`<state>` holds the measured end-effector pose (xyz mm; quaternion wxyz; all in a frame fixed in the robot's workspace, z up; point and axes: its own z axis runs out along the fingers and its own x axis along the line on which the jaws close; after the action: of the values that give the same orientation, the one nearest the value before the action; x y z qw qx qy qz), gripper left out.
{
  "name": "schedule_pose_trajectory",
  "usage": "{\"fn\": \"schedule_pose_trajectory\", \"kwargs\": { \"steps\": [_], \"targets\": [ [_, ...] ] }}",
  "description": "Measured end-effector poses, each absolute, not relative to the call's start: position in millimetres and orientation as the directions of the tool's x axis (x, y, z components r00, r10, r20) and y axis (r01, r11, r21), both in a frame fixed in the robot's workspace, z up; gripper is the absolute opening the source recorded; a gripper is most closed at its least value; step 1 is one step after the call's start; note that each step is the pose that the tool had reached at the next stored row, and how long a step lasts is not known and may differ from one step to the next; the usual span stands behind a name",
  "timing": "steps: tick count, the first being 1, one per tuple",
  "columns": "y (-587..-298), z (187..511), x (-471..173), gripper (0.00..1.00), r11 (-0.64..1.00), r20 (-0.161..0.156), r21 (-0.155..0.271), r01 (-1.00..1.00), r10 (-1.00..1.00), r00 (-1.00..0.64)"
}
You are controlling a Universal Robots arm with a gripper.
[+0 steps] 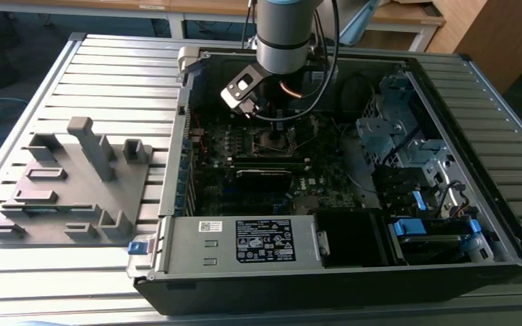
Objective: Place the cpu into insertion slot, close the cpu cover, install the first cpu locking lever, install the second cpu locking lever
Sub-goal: 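Place the cpu into insertion slot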
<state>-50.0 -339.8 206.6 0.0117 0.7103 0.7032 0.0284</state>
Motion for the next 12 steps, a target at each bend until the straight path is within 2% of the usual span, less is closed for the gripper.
{"fn": "schedule_pose_trajectory", "kwargs": {
  "steps": [12],
  "targets": [
    [-339.8, 204.4, -51.9, 0.11, -0.011, 0.024, 0.057, 0.998, 1.000, 0.009]
  ]
}}
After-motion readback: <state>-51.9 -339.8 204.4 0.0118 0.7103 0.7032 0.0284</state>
